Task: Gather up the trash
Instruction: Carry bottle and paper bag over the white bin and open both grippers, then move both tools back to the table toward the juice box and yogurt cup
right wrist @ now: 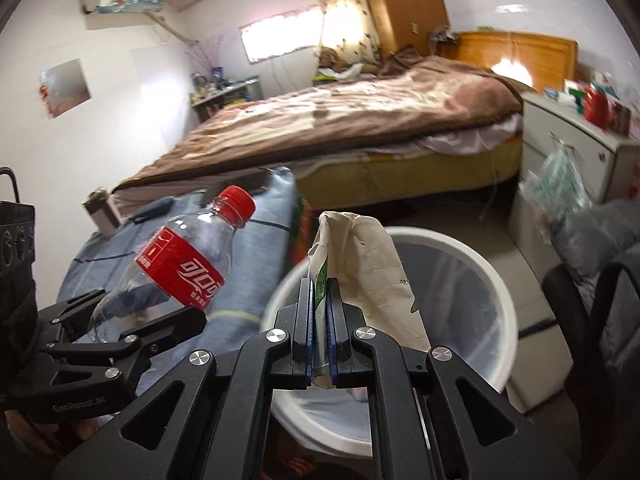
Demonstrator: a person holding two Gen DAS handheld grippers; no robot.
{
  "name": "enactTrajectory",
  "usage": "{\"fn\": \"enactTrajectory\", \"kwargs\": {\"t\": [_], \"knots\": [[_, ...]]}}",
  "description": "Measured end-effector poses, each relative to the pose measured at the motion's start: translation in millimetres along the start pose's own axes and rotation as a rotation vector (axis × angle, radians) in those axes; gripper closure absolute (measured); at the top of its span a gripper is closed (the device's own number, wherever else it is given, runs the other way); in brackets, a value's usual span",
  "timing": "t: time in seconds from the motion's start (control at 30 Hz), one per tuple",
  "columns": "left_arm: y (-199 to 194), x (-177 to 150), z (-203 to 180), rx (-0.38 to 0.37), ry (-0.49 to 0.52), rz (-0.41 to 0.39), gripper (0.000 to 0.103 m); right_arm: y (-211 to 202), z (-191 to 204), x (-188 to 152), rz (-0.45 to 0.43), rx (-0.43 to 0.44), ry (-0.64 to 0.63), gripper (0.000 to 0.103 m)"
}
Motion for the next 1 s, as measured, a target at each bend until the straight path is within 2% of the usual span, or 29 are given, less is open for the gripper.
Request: {"fn": "enactTrajectory", "kwargs": {"t": [0.33, 0.73, 0.77, 0.83, 0.87, 0.9, 1.0], "knots": [[42, -3, -36, -0.039, 0.014, 0.081, 0.039, 22, -40, -22, 0.097, -0.038, 0.070, 0.095], [71, -11, -42, -0.035, 0.010, 0.151, 0.038, 30, -62, -32, 0.150, -0.089, 0.085, 0.090], [71, -10, -41, -0.031, 0.007, 0.148, 0.035, 30, -62, -32, 0.150, -0.092, 0.085, 0.086], [70, -9, -40, -0.031, 0.006, 0.144, 0.033, 31, -62, -32, 0.150, -0.093, 0.090, 0.072], [69, -8, -40, -0.035, 0.008, 0.141, 0.033, 31, -64, -32, 0.150, -0.089, 0.098, 0.061], [68, -8, -40, -0.033, 0.008, 0.136, 0.033, 31, -64, -32, 0.149, -0.084, 0.103, 0.056], [64, -6, -35, -0.030, -0.004, 0.126, 0.032, 30, -65, -31, 0.142, -0.086, 0.108, 0.056]]}}
Point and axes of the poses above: each gripper's, at about its wrist camera, not at the fingertips, and y roughly the way its jaws point, z to its left, x to its top, the point moved 6 cm from there along y, roughly the way its jaws point, and after that the axes turned 2 degrees about -x, right-handed, at the moved point
